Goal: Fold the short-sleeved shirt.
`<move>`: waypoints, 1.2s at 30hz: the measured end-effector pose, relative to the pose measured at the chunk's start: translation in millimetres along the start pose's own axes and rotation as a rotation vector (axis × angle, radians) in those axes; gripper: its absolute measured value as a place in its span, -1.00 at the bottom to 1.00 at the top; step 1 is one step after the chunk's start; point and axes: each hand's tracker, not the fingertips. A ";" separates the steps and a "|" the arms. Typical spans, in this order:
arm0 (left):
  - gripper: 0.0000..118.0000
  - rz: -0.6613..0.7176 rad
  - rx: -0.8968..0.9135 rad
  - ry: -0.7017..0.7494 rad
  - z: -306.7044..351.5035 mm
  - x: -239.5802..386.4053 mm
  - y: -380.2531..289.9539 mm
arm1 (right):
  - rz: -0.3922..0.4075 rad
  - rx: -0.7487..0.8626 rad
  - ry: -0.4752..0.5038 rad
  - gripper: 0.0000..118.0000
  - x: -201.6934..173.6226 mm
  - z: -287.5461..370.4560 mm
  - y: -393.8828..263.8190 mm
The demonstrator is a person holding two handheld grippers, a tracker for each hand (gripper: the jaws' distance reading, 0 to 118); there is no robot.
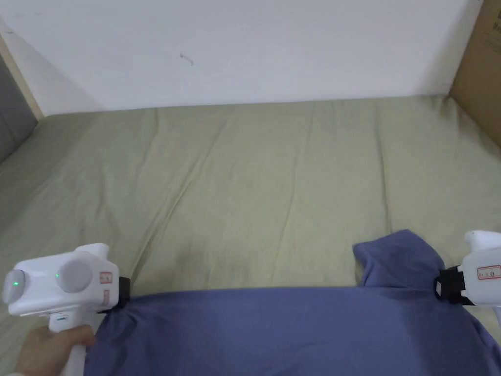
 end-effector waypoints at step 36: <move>-0.97 0.232 0.195 -0.269 202.2 -80.2 -251.0 | 0.004 0.169 0.002 -0.90 -45.3 173.1 -233.0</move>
